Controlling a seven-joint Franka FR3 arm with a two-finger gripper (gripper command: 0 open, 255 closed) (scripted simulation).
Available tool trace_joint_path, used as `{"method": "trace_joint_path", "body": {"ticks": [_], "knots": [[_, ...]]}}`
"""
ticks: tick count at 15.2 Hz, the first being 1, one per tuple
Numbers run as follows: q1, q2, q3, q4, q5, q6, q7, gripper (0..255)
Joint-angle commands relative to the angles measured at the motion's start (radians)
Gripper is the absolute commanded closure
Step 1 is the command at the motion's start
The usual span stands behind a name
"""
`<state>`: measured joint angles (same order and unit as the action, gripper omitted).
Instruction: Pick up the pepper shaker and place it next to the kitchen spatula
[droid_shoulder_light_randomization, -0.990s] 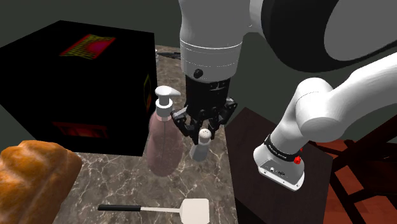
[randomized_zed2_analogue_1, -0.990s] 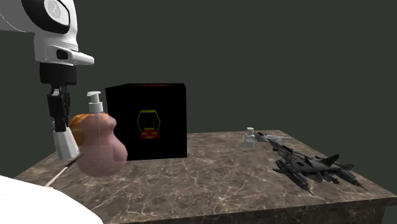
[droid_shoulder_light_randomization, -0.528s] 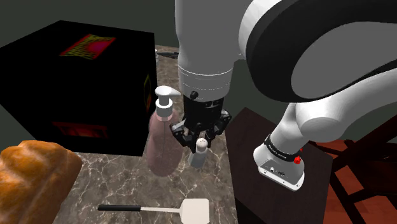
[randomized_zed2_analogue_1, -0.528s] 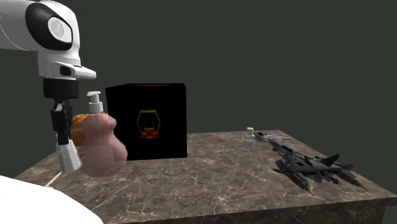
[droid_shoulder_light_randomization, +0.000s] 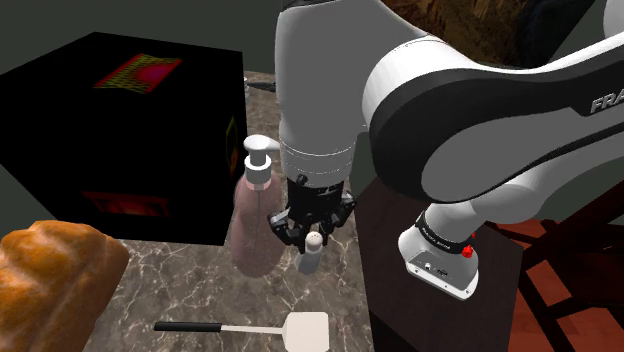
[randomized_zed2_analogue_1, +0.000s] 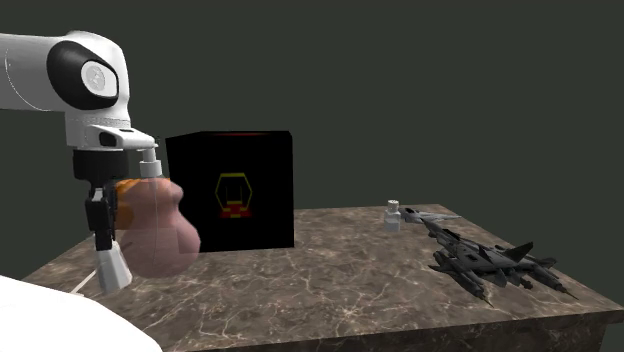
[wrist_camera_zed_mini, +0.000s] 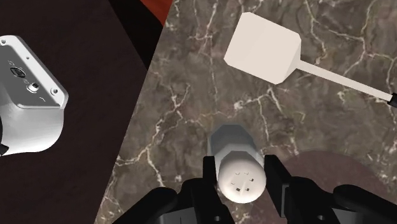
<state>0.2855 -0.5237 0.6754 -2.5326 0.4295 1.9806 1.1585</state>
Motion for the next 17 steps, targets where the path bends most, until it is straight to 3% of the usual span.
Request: {"method": "trace_joint_path", "body": {"ticks": [1, 4, 12, 13, 17], "knots": [[-0.003, 0.017, 0.012, -0.014, 0.002, 0.032, 0.000, 255], [-0.006, 0.042, 0.030, -0.038, 0.007, 0.080, 0.000, 255], [-0.007, 0.044, 0.032, -0.040, 0.007, 0.085, 0.001, 255], [-0.007, 0.044, 0.032, -0.040, 0.007, 0.085, 0.001, 0], [-0.007, 0.044, 0.032, -0.040, 0.007, 0.085, 0.001, 0]]}}
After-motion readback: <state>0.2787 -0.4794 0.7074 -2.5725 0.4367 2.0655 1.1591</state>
